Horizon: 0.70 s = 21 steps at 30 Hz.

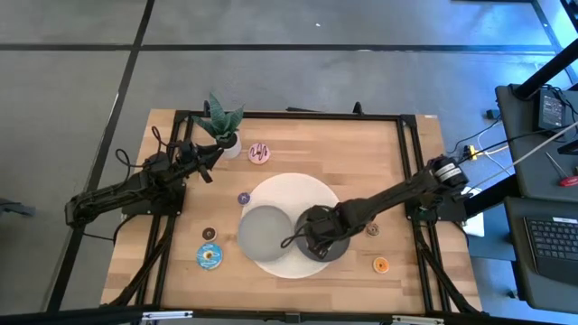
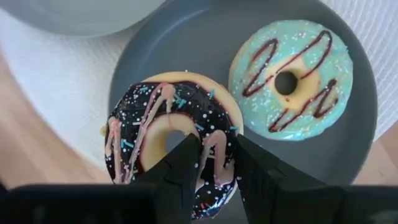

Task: Pick & Place donuts
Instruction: Put the large black donut on the dark gray plate

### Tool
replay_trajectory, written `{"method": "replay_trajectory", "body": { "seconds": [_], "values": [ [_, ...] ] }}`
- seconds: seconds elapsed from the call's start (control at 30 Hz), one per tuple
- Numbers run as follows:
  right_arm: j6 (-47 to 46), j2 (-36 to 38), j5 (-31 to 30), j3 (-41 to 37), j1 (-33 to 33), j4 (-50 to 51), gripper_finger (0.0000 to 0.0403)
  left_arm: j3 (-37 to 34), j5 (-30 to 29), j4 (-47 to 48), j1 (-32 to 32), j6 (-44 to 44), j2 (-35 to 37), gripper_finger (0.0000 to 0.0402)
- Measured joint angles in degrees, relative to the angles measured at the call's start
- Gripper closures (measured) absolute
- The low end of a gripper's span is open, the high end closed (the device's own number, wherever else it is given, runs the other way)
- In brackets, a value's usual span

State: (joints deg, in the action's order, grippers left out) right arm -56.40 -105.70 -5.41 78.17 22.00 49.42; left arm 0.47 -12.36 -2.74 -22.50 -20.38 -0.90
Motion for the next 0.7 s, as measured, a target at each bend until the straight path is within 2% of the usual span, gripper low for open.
{"method": "replay_trajectory", "body": {
  "seconds": [0.3, 0.53, 0.7],
  "values": [
    [-2.87, -0.28, -1.19, -2.59, 0.75, 1.39, 0.0301, 0.0, 0.02, 0.0, 0.01, 0.04, 0.01, 0.0281],
    [-7.6, -0.32, 0.96, -7.09, 2.77, -7.54, 0.0301, 0.0, 0.02, 0.0, 0.02, 0.11, -0.01, 0.0281],
    [-7.84, -0.32, 0.94, -7.3, 2.84, -5.7, 0.0301, -0.01, -0.58, 0.0, 0.0, 0.13, 0.01, 0.0281]
  ]
}}
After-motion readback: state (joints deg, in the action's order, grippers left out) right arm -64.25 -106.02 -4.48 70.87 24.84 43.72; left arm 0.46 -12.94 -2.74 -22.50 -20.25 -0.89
